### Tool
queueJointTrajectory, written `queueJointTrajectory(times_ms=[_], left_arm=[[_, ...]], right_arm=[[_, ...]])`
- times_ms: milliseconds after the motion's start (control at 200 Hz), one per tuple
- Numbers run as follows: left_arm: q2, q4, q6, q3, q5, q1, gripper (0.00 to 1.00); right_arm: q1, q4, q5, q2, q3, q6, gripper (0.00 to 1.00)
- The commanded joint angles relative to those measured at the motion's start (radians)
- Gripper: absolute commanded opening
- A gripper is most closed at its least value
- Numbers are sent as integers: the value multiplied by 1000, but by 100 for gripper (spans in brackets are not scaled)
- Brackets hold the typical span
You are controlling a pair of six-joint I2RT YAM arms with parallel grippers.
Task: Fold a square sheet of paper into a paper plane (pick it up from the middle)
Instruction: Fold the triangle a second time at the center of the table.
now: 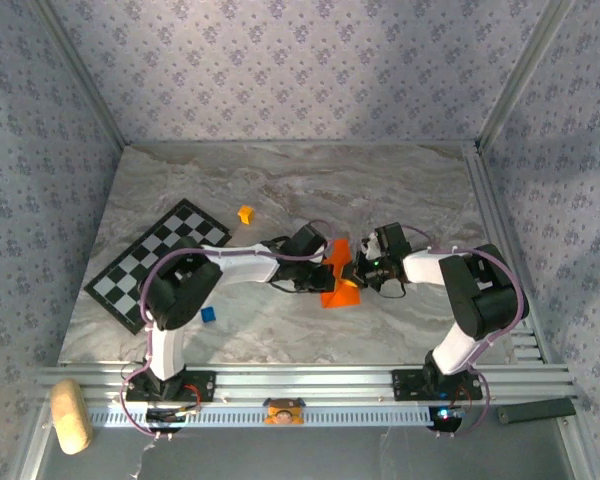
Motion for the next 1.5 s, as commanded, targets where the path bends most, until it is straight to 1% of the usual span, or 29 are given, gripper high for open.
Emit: queueJointTrajectory(times_ms=[0,165,365,495,585,690,770,880,1030,1159,1249,1364,1494], left_arm=[[13,-41,-13,-33,-35,-5,0],[2,-58,1,-84,-58,-8,0],[7,-68,15,-78,-68,-12,0],[16,-74,21,-67,-73,-15,0],[13,-77,21,-67,-81,-18,0],[8,-82,24,-66,-87,-18,0],[7,-93,30,-64,-94,-19,0],[6,-108,38,-68,-105,-19,0],[8,-115,42,-73,-111,-19,0],[9,-113,42,-75,-113,-19,0],[7,-113,41,-73,-116,-19,0],[3,-108,41,-74,-122,-19,0],[2,-104,43,-73,-121,-20,0]], right_arm=[[-10,-66,94,30,-19,11,0],[-12,-77,71,-21,10,-6,0],[1,-76,27,-109,22,-34,2],[37,-44,-24,-92,7,-32,2],[59,-46,-9,-64,-3,-30,1],[61,-54,2,-13,0,-43,1],[41,-88,40,18,5,-67,0],[-20,-37,31,32,-14,-43,0],[-98,-32,63,41,11,-33,0],[-159,4,28,59,33,-17,0],[-160,17,5,9,31,-12,1],[-133,-27,8,-85,25,-46,1],[-93,-35,-60,-85,33,-60,2]])
